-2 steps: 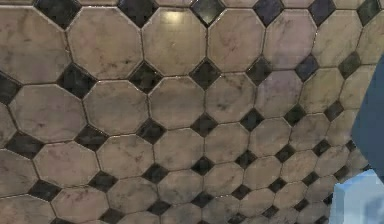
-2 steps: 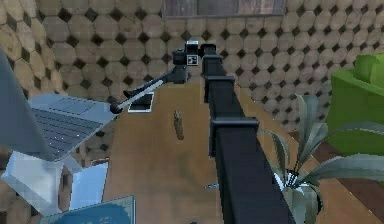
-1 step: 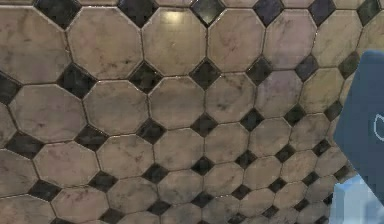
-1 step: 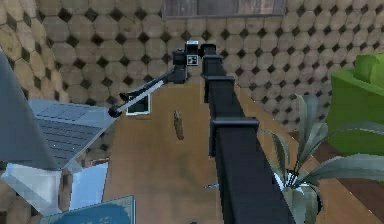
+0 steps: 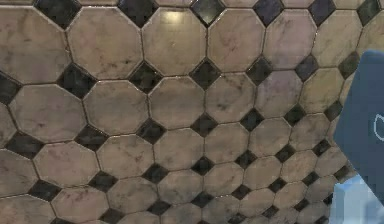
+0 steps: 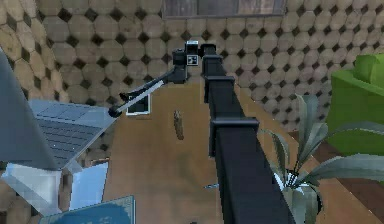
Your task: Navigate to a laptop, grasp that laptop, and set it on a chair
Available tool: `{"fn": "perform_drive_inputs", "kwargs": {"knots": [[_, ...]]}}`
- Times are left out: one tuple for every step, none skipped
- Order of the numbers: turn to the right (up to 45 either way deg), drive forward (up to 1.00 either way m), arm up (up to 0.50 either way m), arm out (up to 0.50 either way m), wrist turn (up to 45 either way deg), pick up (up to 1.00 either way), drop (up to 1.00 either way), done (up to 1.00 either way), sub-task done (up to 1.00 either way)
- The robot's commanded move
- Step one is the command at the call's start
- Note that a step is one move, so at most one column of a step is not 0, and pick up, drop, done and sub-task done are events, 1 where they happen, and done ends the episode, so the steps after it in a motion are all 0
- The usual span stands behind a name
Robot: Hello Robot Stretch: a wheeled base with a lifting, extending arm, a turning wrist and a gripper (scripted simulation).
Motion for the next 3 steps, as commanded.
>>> {"fn": "perform_drive_inputs", "kwargs": {"knots": [[0.0,0.0,-0.5,0.0,0.0,0.0,0.0,0.0,0.0],[0.0,0.0,0.0,0.0,0.0,0.0,1.0,0.0,0.0],[0.0,0.0,0.0,-0.1,0.0,0.0,0.0,0.0,0.0]]}}
